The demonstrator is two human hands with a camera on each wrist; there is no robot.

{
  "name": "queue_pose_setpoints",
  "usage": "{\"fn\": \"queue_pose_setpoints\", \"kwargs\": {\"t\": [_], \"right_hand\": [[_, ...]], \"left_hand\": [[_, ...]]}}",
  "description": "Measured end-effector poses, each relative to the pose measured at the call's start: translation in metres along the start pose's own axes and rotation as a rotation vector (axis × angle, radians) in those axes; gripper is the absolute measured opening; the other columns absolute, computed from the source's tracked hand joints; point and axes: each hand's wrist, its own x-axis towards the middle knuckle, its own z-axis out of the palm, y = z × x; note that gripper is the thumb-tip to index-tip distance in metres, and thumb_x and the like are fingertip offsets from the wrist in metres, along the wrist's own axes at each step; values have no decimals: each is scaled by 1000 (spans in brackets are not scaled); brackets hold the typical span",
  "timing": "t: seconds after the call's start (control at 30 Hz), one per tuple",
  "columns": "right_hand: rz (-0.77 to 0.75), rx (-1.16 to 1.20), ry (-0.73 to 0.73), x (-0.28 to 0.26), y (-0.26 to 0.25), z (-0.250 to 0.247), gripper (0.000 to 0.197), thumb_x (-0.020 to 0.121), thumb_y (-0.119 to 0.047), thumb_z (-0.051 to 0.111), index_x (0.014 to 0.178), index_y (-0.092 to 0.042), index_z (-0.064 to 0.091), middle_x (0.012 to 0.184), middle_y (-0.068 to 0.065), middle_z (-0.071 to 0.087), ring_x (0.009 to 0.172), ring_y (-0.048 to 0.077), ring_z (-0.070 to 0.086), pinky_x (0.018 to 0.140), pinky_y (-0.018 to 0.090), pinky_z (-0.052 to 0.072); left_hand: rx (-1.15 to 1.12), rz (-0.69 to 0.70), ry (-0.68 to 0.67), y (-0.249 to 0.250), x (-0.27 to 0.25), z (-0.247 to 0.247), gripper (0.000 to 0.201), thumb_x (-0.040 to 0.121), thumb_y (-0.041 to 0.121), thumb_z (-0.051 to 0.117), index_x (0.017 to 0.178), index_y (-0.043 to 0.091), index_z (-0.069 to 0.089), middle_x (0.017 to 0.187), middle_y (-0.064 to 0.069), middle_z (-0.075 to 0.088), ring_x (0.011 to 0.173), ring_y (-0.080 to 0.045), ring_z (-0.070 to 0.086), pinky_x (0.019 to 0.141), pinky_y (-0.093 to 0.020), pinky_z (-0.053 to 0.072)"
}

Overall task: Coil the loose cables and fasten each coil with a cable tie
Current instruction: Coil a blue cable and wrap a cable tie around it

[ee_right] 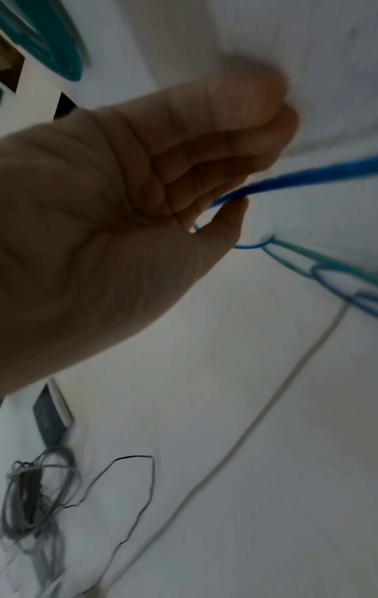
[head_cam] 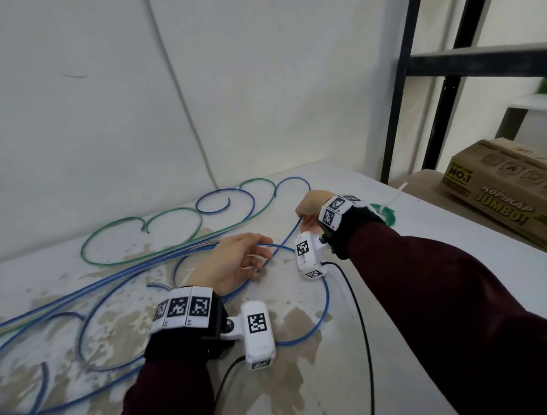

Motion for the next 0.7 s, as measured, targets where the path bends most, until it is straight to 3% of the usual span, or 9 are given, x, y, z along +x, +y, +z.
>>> {"fn": "queue_pose_setpoints", "kwargs": {"t": [0.1,0.17,0.27,0.33,0.43,0.53,0.63,0.7], "right_hand": [[-82,167,48,-7,-12,4,12,91,0,45,81,-3,51,79,15,61,70,27,62,66,38,58],[-194,358,52,-16,-27,8,20,95,3,36,79,-5,46,69,12,53,57,20,54,57,33,55],[-412,376,77,-42,-49,13,29,91,4,27,82,-13,49,65,4,42,49,12,37,49,23,44],[-590,320,86,-59,-67,19,32,88,4,27,83,-15,53,62,1,40,47,10,34,51,22,37],[-796,281,68,-86,-95,31,33,86,5,31,83,-16,55,58,-4,39,46,8,33,53,25,34],[-907,257,42,-106,-115,46,33,85,5,32,82,-16,57,56,-7,39,48,8,34,55,26,36],[-916,250,32,-118,-123,63,31,87,4,33,83,-14,57,59,-4,41,48,7,38,57,26,41],[-891,184,41,-121,-125,73,28,88,0,36,91,-17,59,67,-1,51,56,10,48,66,34,47]], "left_hand": [[125,57,35,7,-8,-5,26,100,20,43,92,8,65,71,-5,63,47,-11,50,43,-21,38],[165,201,122,21,-15,-11,25,100,17,44,89,12,66,72,-5,63,48,-9,51,45,-20,39],[202,560,361,55,-32,-28,21,97,10,48,87,19,63,73,-2,63,57,-8,54,54,-21,44],[303,774,547,76,-50,-41,13,93,11,57,98,22,59,88,-2,63,76,-10,57,71,-25,46],[518,868,776,86,-75,-70,44,87,20,66,127,20,49,116,-1,52,99,-11,51,88,-25,40],[582,858,766,89,-102,-96,39,91,22,63,127,23,50,111,0,56,96,-8,54,86,-25,41],[536,785,579,90,-128,-110,14,96,13,53,105,14,63,88,3,66,80,1,61,81,-17,43],[501,734,446,88,-141,-114,14,97,9,49,97,7,64,76,-1,69,76,-10,66,85,-25,49]]}}
